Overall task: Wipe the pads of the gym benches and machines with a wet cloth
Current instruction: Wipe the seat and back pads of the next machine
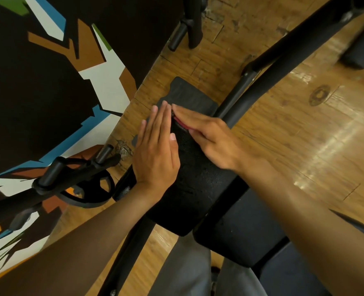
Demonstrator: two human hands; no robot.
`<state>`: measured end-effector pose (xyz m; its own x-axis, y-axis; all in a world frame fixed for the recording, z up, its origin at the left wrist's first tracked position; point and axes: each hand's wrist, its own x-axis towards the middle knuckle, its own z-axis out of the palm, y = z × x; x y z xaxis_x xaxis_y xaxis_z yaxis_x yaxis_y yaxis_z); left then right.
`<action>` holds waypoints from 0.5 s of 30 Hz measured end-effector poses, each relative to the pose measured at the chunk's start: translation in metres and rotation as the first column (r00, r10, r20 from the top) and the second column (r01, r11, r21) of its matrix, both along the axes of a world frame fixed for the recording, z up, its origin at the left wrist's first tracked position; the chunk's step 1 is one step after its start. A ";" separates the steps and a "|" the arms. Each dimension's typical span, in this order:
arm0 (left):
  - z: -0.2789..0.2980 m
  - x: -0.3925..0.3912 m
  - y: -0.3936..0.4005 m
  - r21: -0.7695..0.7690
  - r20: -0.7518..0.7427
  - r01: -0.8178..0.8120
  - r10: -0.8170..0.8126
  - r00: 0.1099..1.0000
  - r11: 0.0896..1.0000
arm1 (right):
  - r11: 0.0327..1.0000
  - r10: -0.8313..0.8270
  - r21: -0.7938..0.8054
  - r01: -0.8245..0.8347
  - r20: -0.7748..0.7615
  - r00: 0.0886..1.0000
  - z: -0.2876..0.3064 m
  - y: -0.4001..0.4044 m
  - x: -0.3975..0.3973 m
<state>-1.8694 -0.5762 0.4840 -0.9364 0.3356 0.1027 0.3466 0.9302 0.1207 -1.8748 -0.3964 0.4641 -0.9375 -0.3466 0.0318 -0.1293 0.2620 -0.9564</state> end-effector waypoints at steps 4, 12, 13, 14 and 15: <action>0.000 0.001 0.000 -0.014 0.012 0.017 -0.017 1.000 1.000 | 0.999 -0.020 -0.030 0.023 0.085 0.996 -0.017 0.021 0.027; 0.001 0.002 0.000 -0.039 0.011 0.003 -0.003 1.000 0.999 | 0.993 -0.108 0.065 0.100 0.136 0.985 -0.024 0.033 0.058; 0.001 0.002 0.000 -0.038 0.012 0.004 -0.003 1.000 0.999 | 0.995 -0.086 0.057 0.080 0.103 0.991 -0.019 0.023 0.040; 0.001 0.002 0.000 -0.041 0.013 0.004 -0.004 1.000 0.999 | 0.997 -0.069 0.045 0.065 0.091 0.993 -0.015 0.014 0.025; 0.001 0.002 -0.001 -0.043 0.013 0.004 -0.003 1.000 0.999 | 0.998 -0.063 0.025 0.061 0.090 0.994 -0.010 0.008 0.014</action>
